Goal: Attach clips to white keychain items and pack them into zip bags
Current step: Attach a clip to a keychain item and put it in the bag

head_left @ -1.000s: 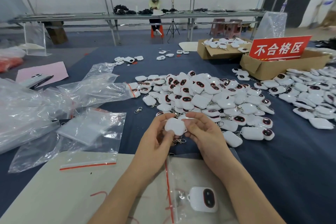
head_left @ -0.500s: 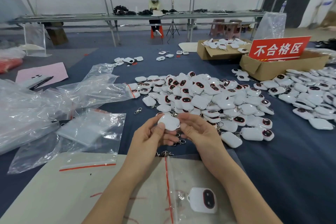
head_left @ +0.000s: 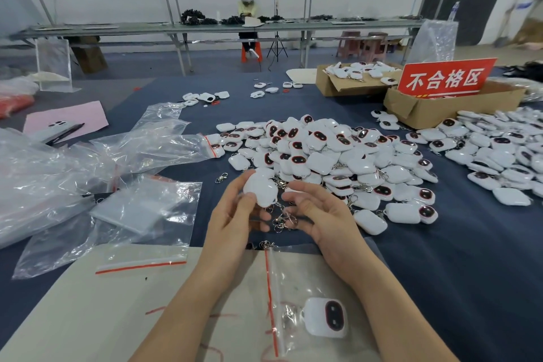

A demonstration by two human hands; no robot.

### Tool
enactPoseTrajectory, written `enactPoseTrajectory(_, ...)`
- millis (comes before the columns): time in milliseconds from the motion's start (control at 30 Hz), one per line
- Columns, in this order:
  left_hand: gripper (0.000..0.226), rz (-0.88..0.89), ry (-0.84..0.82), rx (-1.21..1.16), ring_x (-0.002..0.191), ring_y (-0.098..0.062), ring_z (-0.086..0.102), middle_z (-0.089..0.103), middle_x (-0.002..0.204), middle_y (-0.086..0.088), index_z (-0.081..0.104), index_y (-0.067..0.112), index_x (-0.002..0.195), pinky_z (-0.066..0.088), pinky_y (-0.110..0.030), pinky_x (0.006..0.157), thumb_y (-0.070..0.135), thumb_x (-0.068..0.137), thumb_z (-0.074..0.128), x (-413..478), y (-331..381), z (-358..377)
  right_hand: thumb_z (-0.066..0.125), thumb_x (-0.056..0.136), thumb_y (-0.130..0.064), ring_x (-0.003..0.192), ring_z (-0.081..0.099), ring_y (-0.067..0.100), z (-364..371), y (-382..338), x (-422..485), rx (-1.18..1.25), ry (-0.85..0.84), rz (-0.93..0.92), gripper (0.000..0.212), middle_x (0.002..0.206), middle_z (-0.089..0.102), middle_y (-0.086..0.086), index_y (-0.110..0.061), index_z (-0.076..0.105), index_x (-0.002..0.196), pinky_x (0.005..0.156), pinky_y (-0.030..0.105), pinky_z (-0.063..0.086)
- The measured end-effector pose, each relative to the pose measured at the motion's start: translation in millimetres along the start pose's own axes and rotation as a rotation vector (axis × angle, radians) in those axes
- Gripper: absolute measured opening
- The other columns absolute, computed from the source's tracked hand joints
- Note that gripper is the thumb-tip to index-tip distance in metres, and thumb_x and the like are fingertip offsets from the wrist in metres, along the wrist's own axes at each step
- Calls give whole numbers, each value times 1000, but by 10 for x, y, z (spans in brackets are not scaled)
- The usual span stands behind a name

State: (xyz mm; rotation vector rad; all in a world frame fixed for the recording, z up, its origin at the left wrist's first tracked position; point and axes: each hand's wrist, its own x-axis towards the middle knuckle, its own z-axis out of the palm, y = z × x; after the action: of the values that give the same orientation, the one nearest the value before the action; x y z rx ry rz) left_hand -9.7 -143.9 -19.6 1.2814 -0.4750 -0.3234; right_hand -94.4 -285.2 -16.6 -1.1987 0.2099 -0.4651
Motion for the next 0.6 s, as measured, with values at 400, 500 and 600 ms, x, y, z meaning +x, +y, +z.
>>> enactPoseTrajectory(400,19,80,54,167,79,-15,75,77,89,-2,68,17,113,58,-20,68,25,98,59,-385,268,-405,49,101,0,91,68,2,120,-71,-168,-535,-98,-191,41,95,76,-12,-32,73,97,85,17,53)
enactPoseTrajectory(500,13,350,-182,750,95,-4,67,66,109,14,69,37,109,48,-10,79,33,99,61,-679,254,-602,44,93,8,101,63,0,121,-77,-209,-896,-254,-279,52,106,72,-13,-32,75,102,88,13,46)
enactPoseTrajectory(600,18,444,-352,1043,99,6,60,53,120,26,68,41,112,44,-8,81,35,95,63,-852,208,-705,40,84,9,103,53,0,97,-17,-213,-1182,-430,-277,57,117,67,-11,-31,78,97,94,20,40)
